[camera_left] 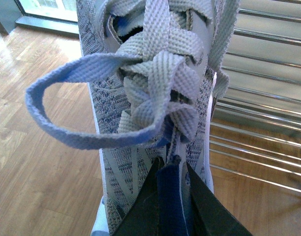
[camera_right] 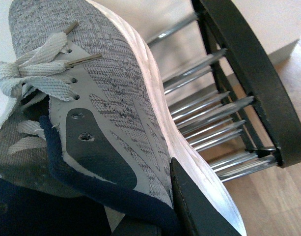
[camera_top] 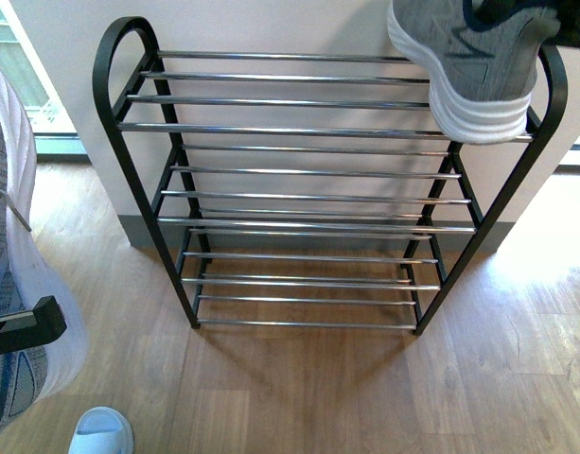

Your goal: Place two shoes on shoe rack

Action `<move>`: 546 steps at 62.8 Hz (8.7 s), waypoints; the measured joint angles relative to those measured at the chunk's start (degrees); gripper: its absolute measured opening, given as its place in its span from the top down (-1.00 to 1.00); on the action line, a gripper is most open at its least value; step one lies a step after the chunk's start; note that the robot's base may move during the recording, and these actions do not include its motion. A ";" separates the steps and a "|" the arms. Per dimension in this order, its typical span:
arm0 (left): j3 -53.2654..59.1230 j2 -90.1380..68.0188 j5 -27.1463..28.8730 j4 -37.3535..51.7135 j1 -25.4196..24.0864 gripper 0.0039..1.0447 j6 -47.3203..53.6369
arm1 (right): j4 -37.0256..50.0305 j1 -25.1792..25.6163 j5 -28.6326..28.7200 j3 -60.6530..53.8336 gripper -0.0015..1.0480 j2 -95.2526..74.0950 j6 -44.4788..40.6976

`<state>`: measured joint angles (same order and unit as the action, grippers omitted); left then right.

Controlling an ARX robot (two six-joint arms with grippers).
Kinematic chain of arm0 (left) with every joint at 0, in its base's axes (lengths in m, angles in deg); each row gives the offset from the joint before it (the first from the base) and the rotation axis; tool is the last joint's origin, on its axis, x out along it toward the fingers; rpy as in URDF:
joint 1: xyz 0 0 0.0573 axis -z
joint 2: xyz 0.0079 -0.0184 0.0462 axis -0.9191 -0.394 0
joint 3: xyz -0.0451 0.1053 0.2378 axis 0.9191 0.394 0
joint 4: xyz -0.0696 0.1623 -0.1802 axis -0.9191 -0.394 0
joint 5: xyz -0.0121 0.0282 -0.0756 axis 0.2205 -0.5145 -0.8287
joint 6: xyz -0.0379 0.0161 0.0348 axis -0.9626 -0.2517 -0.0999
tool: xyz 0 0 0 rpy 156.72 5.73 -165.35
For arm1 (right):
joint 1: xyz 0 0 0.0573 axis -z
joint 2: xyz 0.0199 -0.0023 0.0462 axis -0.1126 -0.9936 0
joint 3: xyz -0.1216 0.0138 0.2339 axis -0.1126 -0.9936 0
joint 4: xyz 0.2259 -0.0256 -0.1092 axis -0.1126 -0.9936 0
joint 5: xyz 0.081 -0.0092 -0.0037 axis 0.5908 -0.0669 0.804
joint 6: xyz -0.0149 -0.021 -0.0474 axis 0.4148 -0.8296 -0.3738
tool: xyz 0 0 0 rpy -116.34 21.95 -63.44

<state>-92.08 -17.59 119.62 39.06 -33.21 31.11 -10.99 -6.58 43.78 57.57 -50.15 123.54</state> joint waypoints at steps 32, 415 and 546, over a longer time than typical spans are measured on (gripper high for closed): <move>0.00 0.00 0.15 0.00 0.00 0.96 0.00 | -1.20 2.89 -2.97 4.81 0.94 -4.98 -1.18; 0.00 0.00 -7.39 1.03 -1.16 0.96 5.25 | 8.15 0.15 7.23 -79.43 -0.82 112.26 -36.94; -88.02 -41.59 -31.34 -57.37 -8.66 0.39 -4.17 | 8.15 0.15 7.23 -79.43 -0.82 112.26 -36.94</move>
<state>-180.10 -59.18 88.27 -18.31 -41.87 26.93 -2.84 -6.43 51.01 -21.86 62.11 86.61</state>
